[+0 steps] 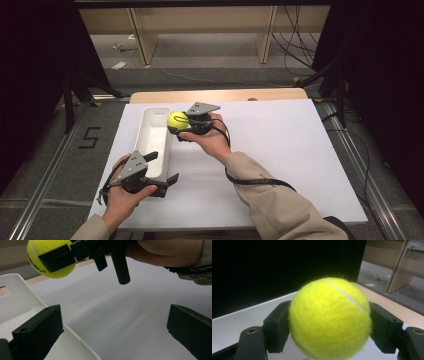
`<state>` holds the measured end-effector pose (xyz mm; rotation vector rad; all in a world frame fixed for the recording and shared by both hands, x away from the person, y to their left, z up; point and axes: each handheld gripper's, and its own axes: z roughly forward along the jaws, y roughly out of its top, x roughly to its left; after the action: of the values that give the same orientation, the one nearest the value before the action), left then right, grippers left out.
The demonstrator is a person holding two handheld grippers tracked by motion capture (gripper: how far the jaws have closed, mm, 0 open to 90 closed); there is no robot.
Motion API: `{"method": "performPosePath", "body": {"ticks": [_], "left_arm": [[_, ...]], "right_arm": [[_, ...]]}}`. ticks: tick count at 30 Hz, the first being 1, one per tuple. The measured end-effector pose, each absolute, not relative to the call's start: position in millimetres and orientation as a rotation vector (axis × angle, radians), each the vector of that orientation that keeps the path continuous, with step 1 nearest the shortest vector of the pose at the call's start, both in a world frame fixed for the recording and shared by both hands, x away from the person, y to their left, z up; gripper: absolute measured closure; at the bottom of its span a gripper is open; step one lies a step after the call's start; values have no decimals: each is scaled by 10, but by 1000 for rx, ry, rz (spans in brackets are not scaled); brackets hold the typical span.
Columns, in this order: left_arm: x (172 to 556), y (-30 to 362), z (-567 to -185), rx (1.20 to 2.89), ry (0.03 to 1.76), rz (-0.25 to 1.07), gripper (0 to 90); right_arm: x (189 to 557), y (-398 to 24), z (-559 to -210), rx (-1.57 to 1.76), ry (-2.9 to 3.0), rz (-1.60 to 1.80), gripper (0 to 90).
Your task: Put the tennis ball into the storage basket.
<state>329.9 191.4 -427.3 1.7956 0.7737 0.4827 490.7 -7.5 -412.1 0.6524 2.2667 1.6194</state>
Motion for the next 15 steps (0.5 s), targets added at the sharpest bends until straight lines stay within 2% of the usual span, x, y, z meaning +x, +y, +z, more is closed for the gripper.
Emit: {"method": "performPosePath", "body": {"ticks": [15], "left_arm": [[3297, 1914, -4272, 1796, 772, 482, 0]], "right_arm": [[4905, 11, -4106, 637, 2275, 1623, 273]]}}
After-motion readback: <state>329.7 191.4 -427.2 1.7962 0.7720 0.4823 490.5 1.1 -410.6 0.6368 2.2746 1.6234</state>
